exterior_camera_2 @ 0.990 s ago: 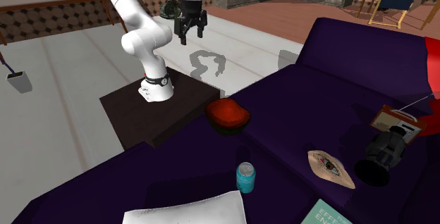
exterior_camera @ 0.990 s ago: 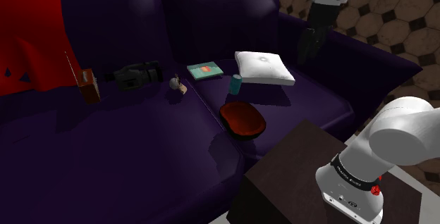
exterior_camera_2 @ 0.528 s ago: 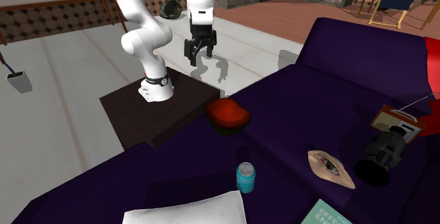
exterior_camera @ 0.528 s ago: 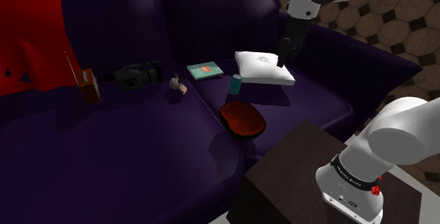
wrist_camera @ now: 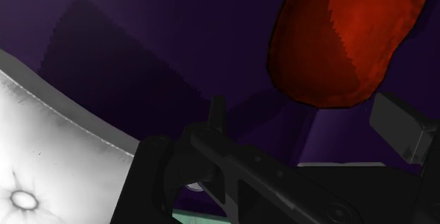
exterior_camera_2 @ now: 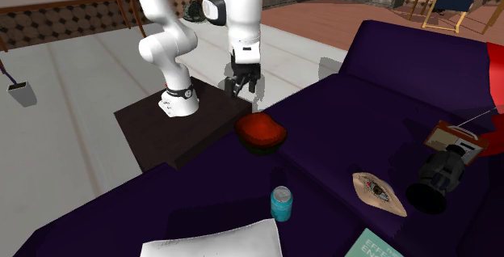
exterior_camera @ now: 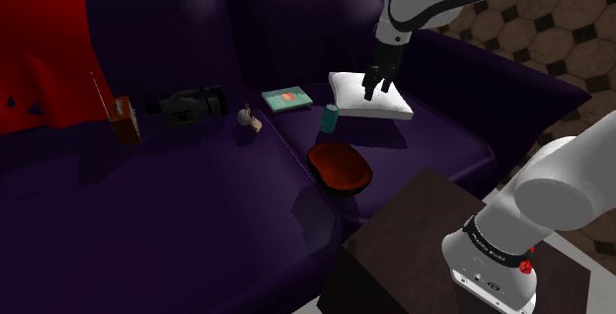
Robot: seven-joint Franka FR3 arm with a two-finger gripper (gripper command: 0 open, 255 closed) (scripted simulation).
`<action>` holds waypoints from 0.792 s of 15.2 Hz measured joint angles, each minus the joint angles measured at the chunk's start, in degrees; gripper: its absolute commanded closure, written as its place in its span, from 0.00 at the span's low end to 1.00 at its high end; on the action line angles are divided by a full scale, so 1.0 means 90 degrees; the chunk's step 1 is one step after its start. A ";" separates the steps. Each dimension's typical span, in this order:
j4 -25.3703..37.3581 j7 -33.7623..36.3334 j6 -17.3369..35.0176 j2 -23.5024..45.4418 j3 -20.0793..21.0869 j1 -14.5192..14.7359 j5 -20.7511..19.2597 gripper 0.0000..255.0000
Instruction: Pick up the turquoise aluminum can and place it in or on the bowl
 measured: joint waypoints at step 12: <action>0.1709 -0.0536 0.1290 0.2822 -0.0201 -0.0181 0.0201 0.00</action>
